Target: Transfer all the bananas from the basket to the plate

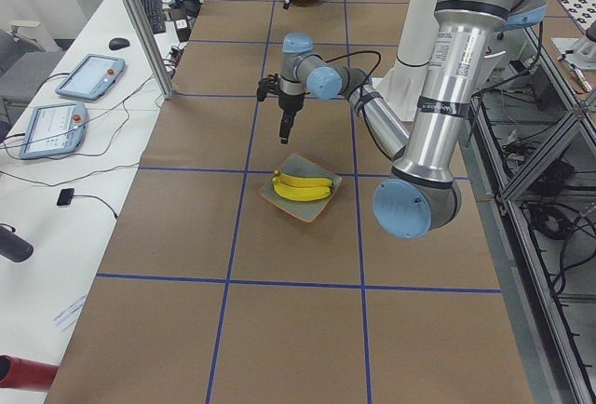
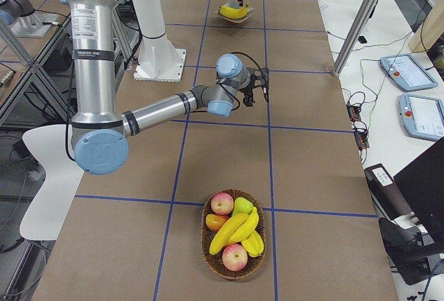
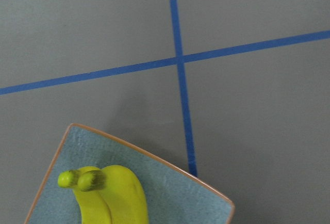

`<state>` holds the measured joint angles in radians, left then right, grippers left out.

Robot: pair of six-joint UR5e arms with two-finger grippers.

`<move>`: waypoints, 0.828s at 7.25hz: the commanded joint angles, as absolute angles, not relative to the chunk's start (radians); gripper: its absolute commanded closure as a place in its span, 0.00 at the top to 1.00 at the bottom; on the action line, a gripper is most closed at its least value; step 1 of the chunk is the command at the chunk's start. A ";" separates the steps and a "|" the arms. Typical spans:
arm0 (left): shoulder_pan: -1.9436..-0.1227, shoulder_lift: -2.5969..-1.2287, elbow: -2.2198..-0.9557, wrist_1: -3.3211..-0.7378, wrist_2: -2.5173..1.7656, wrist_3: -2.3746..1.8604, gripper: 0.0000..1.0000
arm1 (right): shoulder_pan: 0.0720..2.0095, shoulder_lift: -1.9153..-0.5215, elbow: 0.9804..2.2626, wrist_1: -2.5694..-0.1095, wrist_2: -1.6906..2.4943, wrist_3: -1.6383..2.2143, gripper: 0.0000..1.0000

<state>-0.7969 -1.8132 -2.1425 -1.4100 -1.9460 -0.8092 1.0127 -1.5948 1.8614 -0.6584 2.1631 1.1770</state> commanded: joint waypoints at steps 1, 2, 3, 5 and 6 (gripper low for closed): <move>-0.796 -1.822 -2.157 -1.428 -1.953 -0.856 0.99 | 1.232 -1.705 1.774 -0.666 2.294 0.850 1.00; -0.796 -1.822 -2.158 -1.428 -1.954 -0.862 1.00 | 1.305 -1.719 1.735 -0.711 2.322 0.710 1.00; -0.795 -1.822 -2.157 -1.428 -1.954 -0.876 0.99 | 1.366 -1.750 1.698 -0.754 2.322 0.501 1.00; -0.793 -1.821 -2.155 -1.428 -1.956 -0.877 1.00 | 1.468 -1.816 1.642 -0.825 2.301 0.111 1.00; -0.793 -1.821 -2.154 -1.428 -1.956 -0.877 1.00 | 1.486 -1.865 1.614 -0.825 2.227 -0.090 1.00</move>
